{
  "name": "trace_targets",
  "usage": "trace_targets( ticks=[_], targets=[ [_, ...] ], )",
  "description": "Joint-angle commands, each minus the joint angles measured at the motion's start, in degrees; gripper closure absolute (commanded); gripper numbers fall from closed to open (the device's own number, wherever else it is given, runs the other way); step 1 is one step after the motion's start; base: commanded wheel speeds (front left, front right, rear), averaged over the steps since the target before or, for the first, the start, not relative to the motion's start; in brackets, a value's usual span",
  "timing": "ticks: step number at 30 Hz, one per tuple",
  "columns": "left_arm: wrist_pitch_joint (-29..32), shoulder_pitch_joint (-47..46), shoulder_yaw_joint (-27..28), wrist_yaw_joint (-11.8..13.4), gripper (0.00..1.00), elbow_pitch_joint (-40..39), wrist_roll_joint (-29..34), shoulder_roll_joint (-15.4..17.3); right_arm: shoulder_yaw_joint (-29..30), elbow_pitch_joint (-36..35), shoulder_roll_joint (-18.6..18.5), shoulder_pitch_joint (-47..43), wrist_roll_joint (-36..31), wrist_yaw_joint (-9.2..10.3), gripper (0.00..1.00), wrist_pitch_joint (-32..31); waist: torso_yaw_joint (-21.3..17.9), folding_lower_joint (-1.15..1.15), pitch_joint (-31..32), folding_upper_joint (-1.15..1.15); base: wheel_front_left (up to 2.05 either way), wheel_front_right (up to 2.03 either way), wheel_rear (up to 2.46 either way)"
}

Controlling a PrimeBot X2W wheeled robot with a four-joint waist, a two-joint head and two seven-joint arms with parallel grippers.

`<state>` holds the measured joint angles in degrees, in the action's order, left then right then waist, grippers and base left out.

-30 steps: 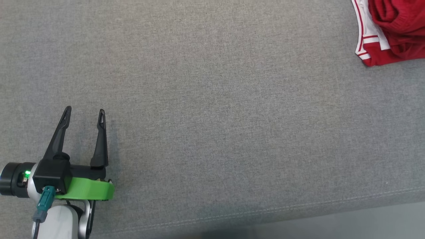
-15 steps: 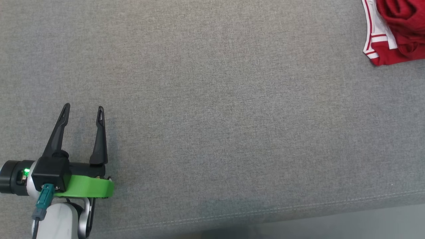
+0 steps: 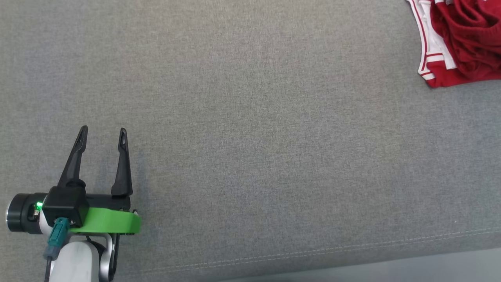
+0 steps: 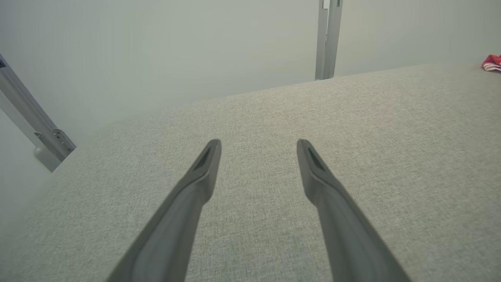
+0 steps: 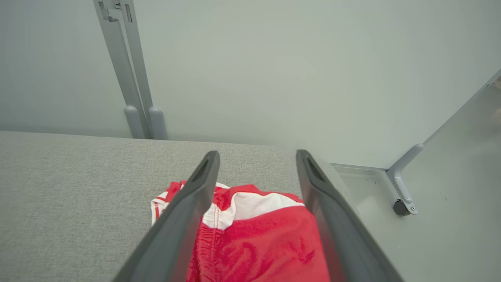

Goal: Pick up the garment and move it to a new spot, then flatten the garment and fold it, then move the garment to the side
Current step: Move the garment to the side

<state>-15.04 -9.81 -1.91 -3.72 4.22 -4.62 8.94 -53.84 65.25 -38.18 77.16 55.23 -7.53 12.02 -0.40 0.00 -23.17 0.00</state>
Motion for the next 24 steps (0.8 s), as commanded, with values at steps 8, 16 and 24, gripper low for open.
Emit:
trace_targets(
  ticks=[8, 16, 24],
  targets=[
    [-0.1, 2.2, 1.1, 0.7, 0.00, 0.8, -1.0, -1.1, 2.2, -4.3, 4.3, -4.8, 0.9, 0.08, 0.00, 3.1, -0.2, 0.00, 6.1, 0.00, 0.00, 0.00, 0.00],
    [-0.1, 4.3, 2.6, 0.9, 0.00, 1.2, -1.6, -1.7, 12.9, -13.2, 9.7, -12.3, -4.5, 0.08, 0.00, 3.1, -0.9, 0.00, 10.7, 0.00, 0.00, 0.00, 0.00],
    [-0.1, 5.4, 2.8, 0.6, 0.00, 1.3, -1.4, -2.2, 25.3, -21.7, 14.6, -22.9, -14.5, 0.08, 0.00, 3.1, -0.4, 0.00, 12.6, 0.00, 0.00, 0.00, 0.00]
  ],
)
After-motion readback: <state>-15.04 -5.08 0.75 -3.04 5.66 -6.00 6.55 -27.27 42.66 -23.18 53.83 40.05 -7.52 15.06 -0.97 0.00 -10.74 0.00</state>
